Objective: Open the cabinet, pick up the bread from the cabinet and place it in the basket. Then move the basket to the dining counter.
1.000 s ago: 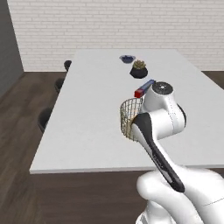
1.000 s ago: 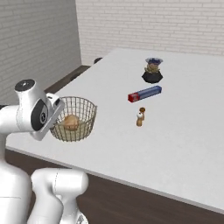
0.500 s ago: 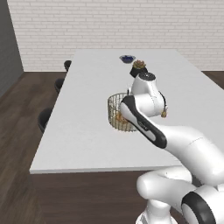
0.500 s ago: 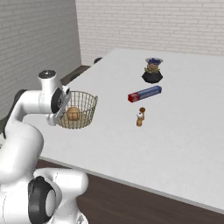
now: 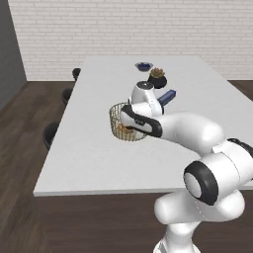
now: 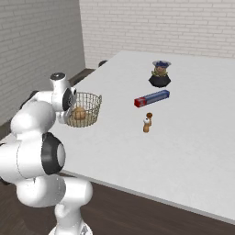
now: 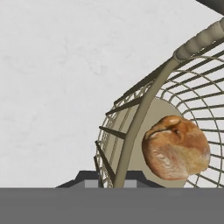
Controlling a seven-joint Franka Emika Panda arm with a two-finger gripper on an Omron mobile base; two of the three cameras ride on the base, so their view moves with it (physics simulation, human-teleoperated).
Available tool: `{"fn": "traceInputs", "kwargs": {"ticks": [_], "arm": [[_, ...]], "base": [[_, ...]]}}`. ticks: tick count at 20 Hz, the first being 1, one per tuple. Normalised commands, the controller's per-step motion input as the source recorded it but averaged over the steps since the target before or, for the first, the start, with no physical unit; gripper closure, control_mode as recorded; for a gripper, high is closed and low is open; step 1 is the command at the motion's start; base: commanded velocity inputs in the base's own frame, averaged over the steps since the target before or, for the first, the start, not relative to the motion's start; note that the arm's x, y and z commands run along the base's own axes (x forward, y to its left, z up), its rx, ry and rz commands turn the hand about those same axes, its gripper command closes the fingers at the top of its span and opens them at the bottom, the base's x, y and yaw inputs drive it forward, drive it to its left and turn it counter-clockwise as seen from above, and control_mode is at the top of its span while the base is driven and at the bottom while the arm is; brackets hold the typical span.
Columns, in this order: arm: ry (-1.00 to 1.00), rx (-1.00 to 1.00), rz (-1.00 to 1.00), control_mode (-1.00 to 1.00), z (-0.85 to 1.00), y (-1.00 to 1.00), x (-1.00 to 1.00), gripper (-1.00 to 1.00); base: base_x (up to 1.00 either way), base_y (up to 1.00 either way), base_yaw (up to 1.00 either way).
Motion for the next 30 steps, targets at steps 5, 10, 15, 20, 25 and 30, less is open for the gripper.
{"fn": "traceInputs", "kwargs": {"ticks": [5,10,15,20,25,30], "arm": [[-0.04,-0.13,0.00,-1.00,-0.34,0.33,0.99,1.00],[0.00,-0.04,-0.01,-1.00,-0.32,0.34,0.99,1.00],[0.00,0.03,0.00,-1.00,-0.31,0.15,0.66,1.00],[0.00,0.05,0.00,-1.00,-0.29,0.02,0.35,1.00],[0.00,0.07,0.00,-1.00,-0.46,0.00,0.00,1.00],[0.00,0.07,0.00,-1.00,-0.50,0.00,0.00,1.00]], "base": [[0.00,0.00,0.00],[0.00,0.00,0.00],[0.00,0.00,0.00],[0.00,0.00,0.00],[0.00,0.00,0.00],[0.00,0.00,0.00]]}}
